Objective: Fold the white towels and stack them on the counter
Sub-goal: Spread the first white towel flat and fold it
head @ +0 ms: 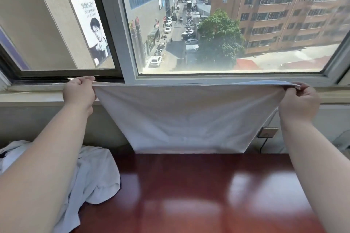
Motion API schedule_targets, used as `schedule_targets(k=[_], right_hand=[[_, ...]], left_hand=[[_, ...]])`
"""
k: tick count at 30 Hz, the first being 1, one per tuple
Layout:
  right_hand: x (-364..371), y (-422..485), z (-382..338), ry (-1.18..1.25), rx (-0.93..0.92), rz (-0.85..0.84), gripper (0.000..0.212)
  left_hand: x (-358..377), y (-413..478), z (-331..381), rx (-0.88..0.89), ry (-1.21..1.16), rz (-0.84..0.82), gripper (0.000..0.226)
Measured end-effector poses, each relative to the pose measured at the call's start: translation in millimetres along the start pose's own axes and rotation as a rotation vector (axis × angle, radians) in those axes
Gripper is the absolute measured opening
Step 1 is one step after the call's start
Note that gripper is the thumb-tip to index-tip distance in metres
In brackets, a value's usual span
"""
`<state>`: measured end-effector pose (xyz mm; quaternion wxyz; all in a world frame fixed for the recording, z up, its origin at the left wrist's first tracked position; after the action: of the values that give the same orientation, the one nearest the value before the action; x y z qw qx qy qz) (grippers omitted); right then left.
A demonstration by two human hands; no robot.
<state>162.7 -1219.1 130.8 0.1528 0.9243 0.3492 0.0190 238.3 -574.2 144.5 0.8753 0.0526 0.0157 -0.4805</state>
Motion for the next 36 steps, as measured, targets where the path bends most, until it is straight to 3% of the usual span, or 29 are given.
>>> schedule_targets(k=[9, 16, 21, 27, 33, 36], right_hand=[[-71, -62, 89, -0.052, 0.193, -0.174, 0.010], [-154, -145, 113, -0.274, 0.150, -0.178, 0.020], [-203, -202, 143, -0.445, 0.123, -0.384, 0.036], [-247, -242, 202, -0.624, 0.250, -0.687, 0.032], [-298, -275, 226, -1.035, -0.046, -0.912, 0.028], [-313, -292, 234, -1.191, -0.091, -1.043, 0.023]], left_hand=[[-42, -106, -87, -0.115, 0.146, -0.029, 0.027], [-95, -237, -140, -0.112, 0.386, 0.103, 0.028], [-125, -319, -211, -0.237, 0.456, 0.073, 0.033], [-155, -387, -271, -0.458, 0.435, -0.050, 0.039], [-191, -429, -312, -0.598, 0.534, -0.233, 0.036], [-204, -447, -322, -0.587, 0.611, -0.251, 0.034]])
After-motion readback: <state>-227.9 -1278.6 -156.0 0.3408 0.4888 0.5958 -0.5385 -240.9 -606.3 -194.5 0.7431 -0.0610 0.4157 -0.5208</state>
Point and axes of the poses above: each hand's wrist, its own y-axis towards the middle knuckle, its own x-axis out of the palm, z = x × y, the point moved 5 cm from there along y, towards the middle knuckle, and after that the axes turned 10 degrees about -z, right-handed, at the moved point
